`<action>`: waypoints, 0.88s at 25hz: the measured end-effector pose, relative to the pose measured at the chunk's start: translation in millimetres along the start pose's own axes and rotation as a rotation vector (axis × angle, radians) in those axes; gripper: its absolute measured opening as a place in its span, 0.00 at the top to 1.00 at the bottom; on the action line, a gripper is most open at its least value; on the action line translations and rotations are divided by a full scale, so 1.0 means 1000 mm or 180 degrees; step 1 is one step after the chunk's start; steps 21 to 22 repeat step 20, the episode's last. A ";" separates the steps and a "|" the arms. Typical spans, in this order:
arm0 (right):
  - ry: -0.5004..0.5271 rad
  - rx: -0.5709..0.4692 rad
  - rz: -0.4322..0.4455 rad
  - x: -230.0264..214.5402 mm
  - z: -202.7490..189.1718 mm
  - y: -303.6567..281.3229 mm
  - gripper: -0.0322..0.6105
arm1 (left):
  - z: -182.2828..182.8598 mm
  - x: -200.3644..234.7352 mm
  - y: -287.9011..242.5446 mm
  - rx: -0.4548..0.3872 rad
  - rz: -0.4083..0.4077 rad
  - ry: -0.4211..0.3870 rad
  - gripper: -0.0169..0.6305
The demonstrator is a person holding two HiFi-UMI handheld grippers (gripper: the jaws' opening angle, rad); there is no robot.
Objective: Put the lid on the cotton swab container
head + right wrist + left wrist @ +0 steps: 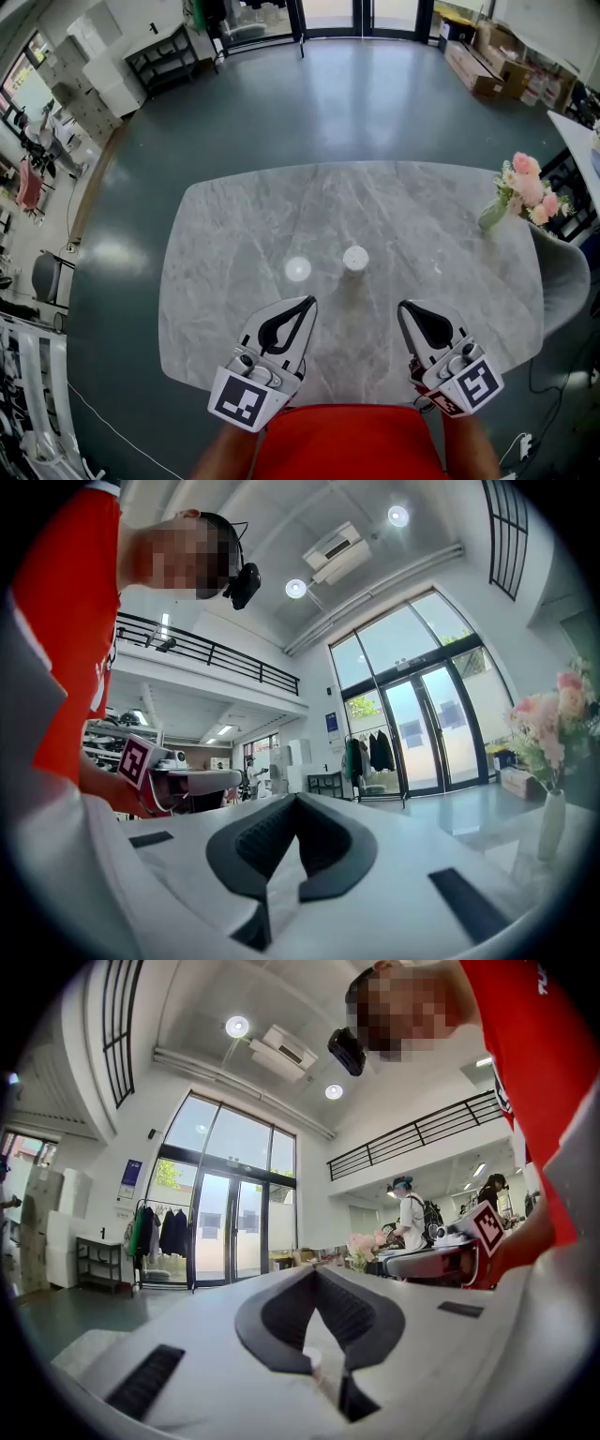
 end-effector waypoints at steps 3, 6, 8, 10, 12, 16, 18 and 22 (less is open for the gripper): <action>0.0004 0.0007 0.0019 -0.002 0.001 0.005 0.92 | 0.002 -0.005 -0.002 0.0005 0.0009 0.0011 0.95; 0.0005 0.0006 0.0029 0.000 0.003 0.006 0.92 | 0.004 -0.006 -0.001 0.0012 0.0019 0.0018 0.95; 0.0008 0.0004 0.0034 0.002 0.003 0.004 0.92 | 0.002 -0.005 0.002 0.0025 0.0017 0.0027 0.95; 0.0005 0.0007 0.0047 0.003 0.001 0.004 0.92 | 0.002 -0.004 0.003 0.0019 0.0021 0.0035 0.95; 0.0002 0.0007 0.0071 0.004 0.001 0.005 0.92 | 0.002 -0.006 0.003 0.0023 0.0022 0.0034 0.95; -0.0003 0.0002 0.0090 0.003 0.002 0.006 0.92 | 0.003 -0.008 0.000 0.0019 0.0032 0.0041 0.95; -0.0006 -0.0011 0.0098 0.003 0.003 0.006 0.92 | 0.004 -0.007 0.000 0.0000 0.0047 0.0047 0.95; -0.0009 -0.0023 0.0106 0.002 0.004 0.006 0.92 | 0.005 -0.007 -0.001 -0.0015 0.0061 0.0051 0.95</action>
Point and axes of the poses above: the fingertips, and each gripper's own axes: y backward along the fingers, x to its left, z out of its top, the point moved 4 cm from there along y, backward along the fingers, and after that the axes turned 8 degrees about -y, right-handed, at the moved point
